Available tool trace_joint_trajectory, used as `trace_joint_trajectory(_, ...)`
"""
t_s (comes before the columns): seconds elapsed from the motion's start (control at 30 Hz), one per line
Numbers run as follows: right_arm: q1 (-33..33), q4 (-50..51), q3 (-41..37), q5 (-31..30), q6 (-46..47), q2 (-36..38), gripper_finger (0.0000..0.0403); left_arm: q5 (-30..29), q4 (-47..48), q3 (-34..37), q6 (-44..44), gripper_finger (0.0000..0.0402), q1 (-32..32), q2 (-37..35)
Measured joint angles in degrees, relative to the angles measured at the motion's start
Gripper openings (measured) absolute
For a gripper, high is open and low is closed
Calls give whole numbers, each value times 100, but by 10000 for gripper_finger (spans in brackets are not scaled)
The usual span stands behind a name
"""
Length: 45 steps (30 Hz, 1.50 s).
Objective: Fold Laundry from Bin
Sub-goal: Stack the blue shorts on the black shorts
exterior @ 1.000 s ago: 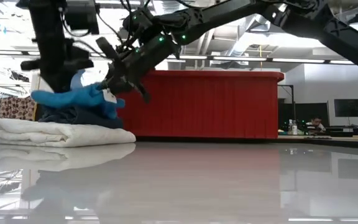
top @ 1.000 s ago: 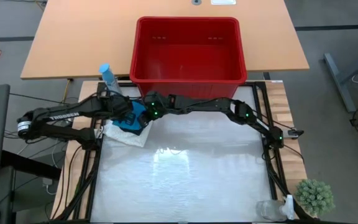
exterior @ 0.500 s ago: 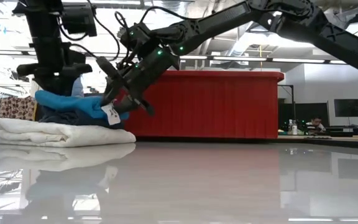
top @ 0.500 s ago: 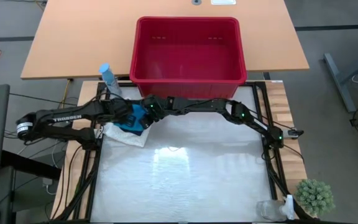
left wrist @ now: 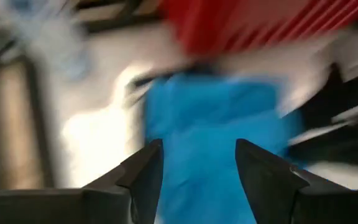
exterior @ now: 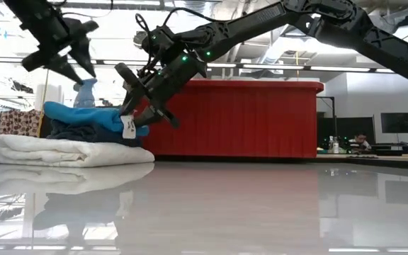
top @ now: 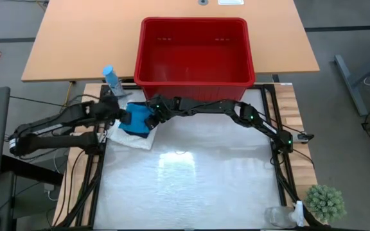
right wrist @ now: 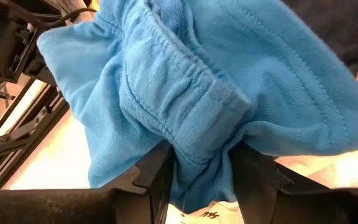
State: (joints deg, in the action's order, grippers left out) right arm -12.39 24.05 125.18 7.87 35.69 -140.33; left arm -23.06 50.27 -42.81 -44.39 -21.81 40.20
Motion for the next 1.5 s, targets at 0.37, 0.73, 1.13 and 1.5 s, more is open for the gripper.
trace_joint_trajectory(0.37,-13,-25,64,92,-16,-22,175,972,-2812,1574,357,115,18,-613)
trace_joint_trajectory(0.73,-15,3,64,106,-51,-22,175,619,-3329,2857,-318,5,-2,-625)
trace_joint_trajectory(1.13,-97,519,62,-221,-1056,477,175,626,-3634,2995,-333,8,-4,-605)
trace_joint_trajectory(1.5,201,-355,7,242,-1020,203,101,360,-3673,2997,-336,9,-6,-612)
